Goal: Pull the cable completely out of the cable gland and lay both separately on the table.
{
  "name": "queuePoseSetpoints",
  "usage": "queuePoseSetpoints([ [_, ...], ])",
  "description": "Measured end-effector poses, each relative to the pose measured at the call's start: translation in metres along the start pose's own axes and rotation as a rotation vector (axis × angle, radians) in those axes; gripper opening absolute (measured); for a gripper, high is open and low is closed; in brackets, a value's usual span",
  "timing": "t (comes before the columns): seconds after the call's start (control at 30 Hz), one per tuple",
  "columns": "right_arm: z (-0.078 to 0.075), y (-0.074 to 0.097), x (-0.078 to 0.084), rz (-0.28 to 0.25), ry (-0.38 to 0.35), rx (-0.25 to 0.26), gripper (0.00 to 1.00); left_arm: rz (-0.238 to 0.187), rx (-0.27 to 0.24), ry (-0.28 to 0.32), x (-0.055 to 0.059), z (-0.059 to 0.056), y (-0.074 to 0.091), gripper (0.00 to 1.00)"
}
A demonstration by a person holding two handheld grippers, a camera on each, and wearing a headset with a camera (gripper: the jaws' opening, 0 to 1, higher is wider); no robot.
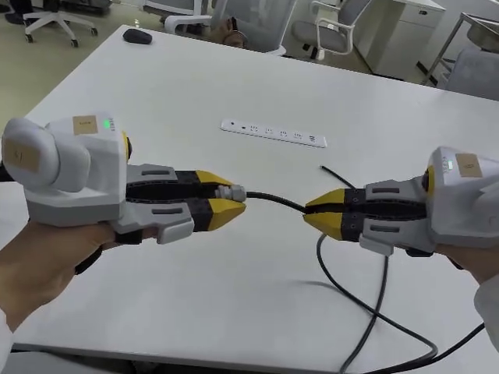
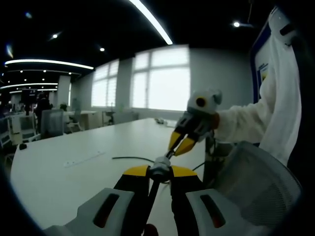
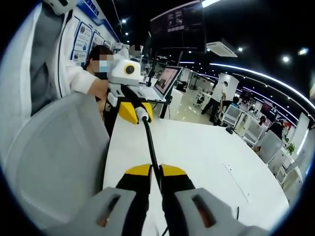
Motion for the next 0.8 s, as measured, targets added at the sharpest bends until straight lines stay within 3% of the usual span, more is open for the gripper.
queuePoseSetpoints([
  [0.1, -0.002, -0.002, 0.003, 0.01, 0.003, 0.0, 0.06, 0.0, 0.005, -0.002, 0.0, -0.001, 0.0, 0.17],
  [0.43, 0.002, -0.003, -0.002, 0.006, -0.002, -0.006, 0.27, 0.001, -0.001, 0.002, 0.001, 0.0, 0.0, 0.17],
  [0.8, 0.007, -0.015, -0.023, -0.011, 0.09, -0.04, 0.27, 0.035, 0.026, -0.019, 0.005, -0.006, -0.004, 0.17],
])
Point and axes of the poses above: the centre of the closed fingertips' face, and the gripper's own axes: y roughly backward along the fingers, z roughly to its left, x roughly out of its underside, the point moved 5 cm from there along y, roughly backward along the fingers, and after that the axes turned 1 degree about -z, right-handed, at the moved point
